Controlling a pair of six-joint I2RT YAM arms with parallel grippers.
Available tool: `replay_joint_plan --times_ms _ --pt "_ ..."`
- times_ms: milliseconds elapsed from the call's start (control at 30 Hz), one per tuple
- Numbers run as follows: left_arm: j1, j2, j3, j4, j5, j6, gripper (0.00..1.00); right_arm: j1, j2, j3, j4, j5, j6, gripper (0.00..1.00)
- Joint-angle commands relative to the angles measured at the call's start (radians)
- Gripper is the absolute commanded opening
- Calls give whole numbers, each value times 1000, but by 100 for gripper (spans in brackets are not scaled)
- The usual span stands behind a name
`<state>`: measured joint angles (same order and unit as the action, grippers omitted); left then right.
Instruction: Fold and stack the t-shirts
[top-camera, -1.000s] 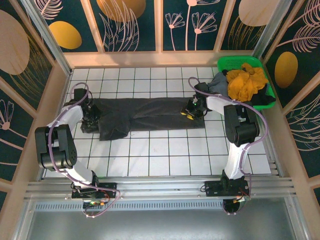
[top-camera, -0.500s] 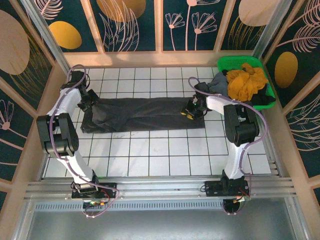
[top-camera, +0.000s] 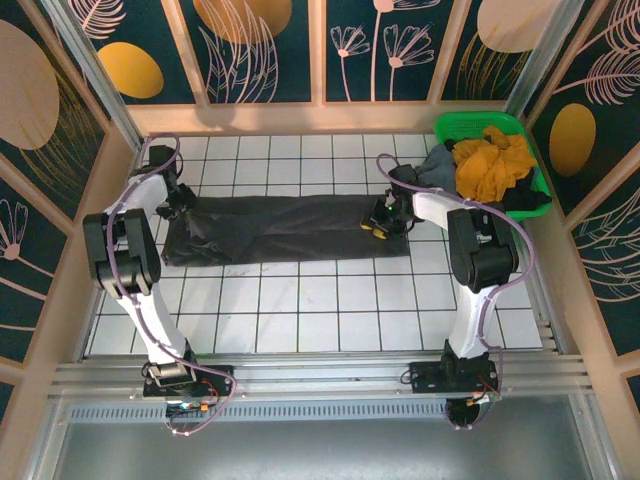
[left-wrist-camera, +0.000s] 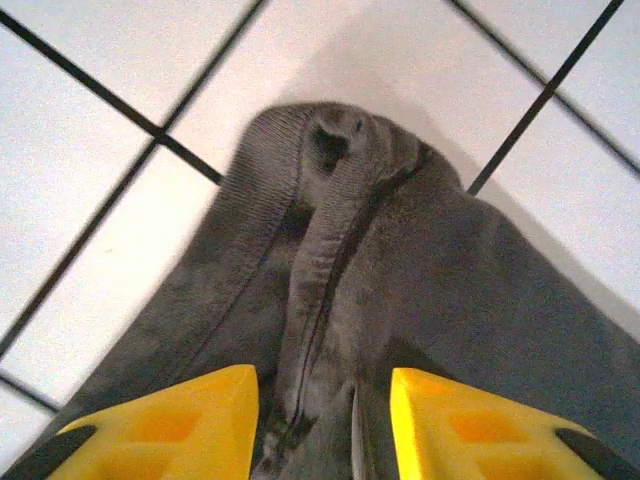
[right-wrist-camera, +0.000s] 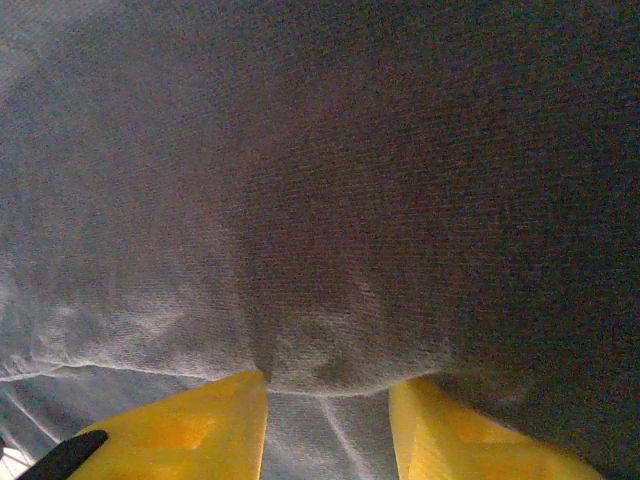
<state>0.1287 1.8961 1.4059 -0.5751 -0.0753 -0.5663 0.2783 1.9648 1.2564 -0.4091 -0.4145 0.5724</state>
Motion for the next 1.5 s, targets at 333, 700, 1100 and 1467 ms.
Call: replay_joint_plan --times_ms 333,700,1100,1467 --pt "-127 -233 -391 241 284 -235 10 5 13 18 -13 -28 -25 39" --pt "-127 -246 -530 235 240 -195 4 4 14 0 -13 -27 -25 39" --pt "-129 -270 -358 113 -28 -123 35 8 -78 9 -4 -16 -29 39" --pt "-148 -331 -362 180 210 -392 26 -30 -98 45 -17 45 -67 39"
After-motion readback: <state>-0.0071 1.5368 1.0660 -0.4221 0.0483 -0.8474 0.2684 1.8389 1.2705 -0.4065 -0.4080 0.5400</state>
